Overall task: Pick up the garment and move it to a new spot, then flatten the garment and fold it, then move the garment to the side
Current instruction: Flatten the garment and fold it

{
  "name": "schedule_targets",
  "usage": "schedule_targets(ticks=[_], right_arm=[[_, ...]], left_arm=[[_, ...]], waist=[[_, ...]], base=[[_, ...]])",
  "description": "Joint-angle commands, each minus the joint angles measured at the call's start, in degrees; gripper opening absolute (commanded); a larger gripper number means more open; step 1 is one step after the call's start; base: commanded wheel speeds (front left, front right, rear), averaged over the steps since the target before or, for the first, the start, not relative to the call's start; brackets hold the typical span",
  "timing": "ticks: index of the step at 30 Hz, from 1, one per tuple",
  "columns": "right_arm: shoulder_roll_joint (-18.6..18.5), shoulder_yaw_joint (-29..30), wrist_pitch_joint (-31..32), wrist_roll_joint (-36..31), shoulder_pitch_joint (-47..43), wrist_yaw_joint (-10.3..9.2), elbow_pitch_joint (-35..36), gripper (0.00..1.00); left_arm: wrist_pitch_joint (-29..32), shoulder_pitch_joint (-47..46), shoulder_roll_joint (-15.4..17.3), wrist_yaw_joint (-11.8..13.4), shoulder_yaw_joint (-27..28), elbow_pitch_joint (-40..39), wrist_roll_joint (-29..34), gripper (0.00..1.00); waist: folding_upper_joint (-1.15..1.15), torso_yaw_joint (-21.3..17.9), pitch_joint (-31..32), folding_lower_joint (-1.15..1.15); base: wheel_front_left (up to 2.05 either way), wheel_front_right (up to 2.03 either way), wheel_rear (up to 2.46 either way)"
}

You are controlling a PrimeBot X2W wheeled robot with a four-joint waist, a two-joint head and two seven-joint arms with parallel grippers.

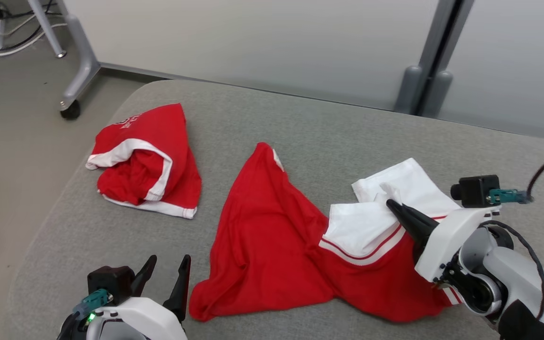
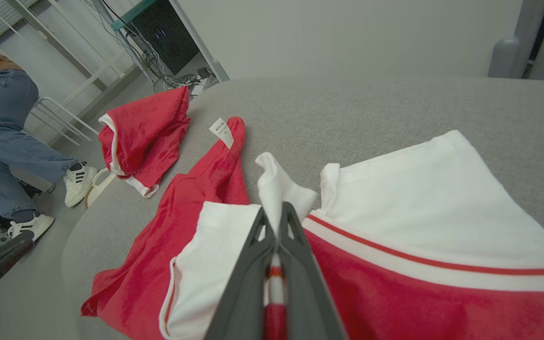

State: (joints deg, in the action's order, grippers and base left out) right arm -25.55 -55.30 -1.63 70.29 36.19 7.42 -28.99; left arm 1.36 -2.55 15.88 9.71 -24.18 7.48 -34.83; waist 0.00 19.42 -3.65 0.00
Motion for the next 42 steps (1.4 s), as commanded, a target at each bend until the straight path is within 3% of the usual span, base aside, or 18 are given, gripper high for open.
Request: schedule_targets(ticks=[1,9,16,20,27,29,30,38,42], right_arm=[[-1.1,0.2,-1.3,-0.3,-0.9,0.14,1.0,0.00],[-9.5,2.4,-9.3,-2.0,-5.7,0.14,12.8,0.00],[-17.5,4.3,-9.7,-1.5,-14.7,0.14,21.8,0.00],[-19.7,5.8,-8.9,-0.2,-22.4,0.14,24.1,0.00],[-20.4,7.6,-6.0,1.7,-32.6,0.13,23.3,0.01],[-20.1,7.9,-3.8,2.1,-34.2,0.13,21.9,0.40],[-20.0,8.3,-3.0,1.6,-34.3,0.13,21.1,1.00],[-17.7,16.2,-6.0,-0.7,-32.0,0.14,23.6,1.00],[-15.8,21.4,-10.7,-5.5,-29.7,0.13,25.0,1.00]], left_arm=[[0.0,0.5,0.5,0.4,0.3,-0.3,0.0,1.00],[0.3,1.3,1.3,1.0,0.6,-1.7,-0.3,1.00],[-0.1,0.7,1.4,1.2,0.8,-1.8,-0.5,1.00],[-0.6,1.0,1.5,1.4,1.0,-1.7,-0.6,1.00],[-0.9,0.2,1.5,1.6,1.0,-1.9,-0.5,1.00],[-0.9,-0.2,1.8,1.7,1.2,-2.0,-0.5,1.00],[-0.9,-0.2,1.8,1.8,1.3,-2.0,-0.5,1.00],[0.0,-1.2,3.1,2.1,1.6,-2.8,-0.2,1.00],[2.6,-4.7,3.9,0.9,0.4,-3.2,0.3,1.00]], waist=[[0.00,-2.8,1.3,0.00],[0.00,-11.5,2.0,0.00],[0.00,-15.6,1.1,0.00],[0.00,-16.8,0.6,0.00],[0.00,-17.9,-1.0,0.00],[0.00,-18.1,-1.3,0.00],[0.00,-18.3,-1.4,0.00],[0.00,-19.3,-1.6,0.00],[0.00,-19.6,-2.1,0.00]], base=[[0.00,0.00,0.00],[0.00,0.00,0.00],[0.00,0.00,0.00],[0.00,0.00,0.00],[0.00,0.00,0.00],[0.00,0.00,0.00],[0.00,0.00,0.00],[0.00,0.00,0.00],[0.00,0.00,0.00]])
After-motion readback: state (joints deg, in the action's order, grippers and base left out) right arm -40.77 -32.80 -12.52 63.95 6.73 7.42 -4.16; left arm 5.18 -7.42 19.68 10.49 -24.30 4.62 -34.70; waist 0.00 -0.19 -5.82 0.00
